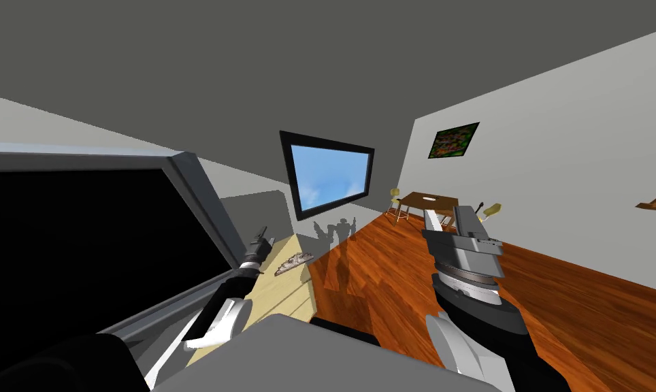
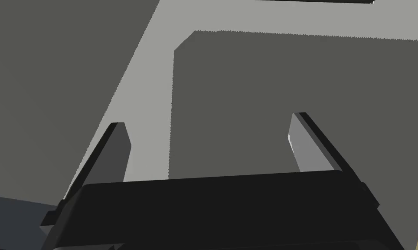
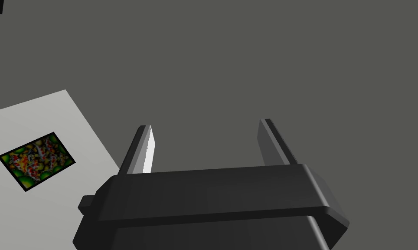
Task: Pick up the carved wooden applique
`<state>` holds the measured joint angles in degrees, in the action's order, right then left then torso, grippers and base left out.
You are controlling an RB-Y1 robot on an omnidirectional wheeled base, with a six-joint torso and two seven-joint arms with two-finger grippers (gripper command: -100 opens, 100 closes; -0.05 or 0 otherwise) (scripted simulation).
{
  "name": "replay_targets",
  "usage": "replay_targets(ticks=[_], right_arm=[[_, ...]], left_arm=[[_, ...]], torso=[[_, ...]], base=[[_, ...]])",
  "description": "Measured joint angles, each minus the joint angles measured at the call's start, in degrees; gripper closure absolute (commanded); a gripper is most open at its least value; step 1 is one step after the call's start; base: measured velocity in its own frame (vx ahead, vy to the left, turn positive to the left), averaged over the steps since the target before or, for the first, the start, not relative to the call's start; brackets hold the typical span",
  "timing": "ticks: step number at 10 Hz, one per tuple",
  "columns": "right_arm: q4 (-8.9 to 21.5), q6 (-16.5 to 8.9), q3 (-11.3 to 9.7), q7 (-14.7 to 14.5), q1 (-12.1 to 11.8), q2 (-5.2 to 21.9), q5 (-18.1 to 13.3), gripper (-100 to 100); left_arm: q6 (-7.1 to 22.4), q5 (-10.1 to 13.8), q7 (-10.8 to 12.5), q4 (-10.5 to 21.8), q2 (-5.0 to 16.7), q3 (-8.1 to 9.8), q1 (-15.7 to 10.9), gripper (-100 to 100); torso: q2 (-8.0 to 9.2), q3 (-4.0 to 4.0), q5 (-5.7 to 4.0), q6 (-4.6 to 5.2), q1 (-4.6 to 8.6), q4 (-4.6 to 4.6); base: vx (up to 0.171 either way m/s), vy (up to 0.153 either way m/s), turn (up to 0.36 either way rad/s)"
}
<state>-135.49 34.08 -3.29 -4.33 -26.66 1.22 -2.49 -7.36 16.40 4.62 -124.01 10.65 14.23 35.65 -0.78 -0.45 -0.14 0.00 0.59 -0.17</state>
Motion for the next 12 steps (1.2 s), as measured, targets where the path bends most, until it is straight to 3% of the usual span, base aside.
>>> replay_targets(ticks=[1, 3, 7, 12], right_arm=[[0.0, 0.0, 0.0, 0.0, 0.0, 0.0, 0.0, 0], [0.0, 0.0, 0.0, 0.0, 0.0, 0.0, 0.0, 0], [0.0, 0.0, 0.01, 0.0, 0.0, 0.01, 0.0, 0], [0.0, 0.0, 0.01, 0.0, 0.01, 0.01, 0.0, 0]], left_arm=[[2.35, 1.5, -0.38, 0.54, 0.77, 1.41, 1.23, -100], [4.61, 3.0, -1.04, 4.57, 1.89, 2.58, 1.33, -100], [8.41, 6.44, -1.98, 8.91, 4.07, 4.93, 4.84, -100], [16.21, 10.14, -3.7, 14.89, 6.37, 8.31, 5.55, -100]], torso=[[-0.15, -0.09, -0.01, 0.0, 0.0, -0.04], [0.13, 0.05, 0.02, -0.01, -0.1, 0.01], [0.2, 0.1, 0.07, -0.01, -0.34, 0.04], [0.32, 0.15, 0.11, -0.01, -0.52, 0.05]], base=[[0.185, -0.131, 0.0], [0.133, -0.11, 0.006], [0.145, -0.062, -0.016], [0.139, -0.04, -0.012]])
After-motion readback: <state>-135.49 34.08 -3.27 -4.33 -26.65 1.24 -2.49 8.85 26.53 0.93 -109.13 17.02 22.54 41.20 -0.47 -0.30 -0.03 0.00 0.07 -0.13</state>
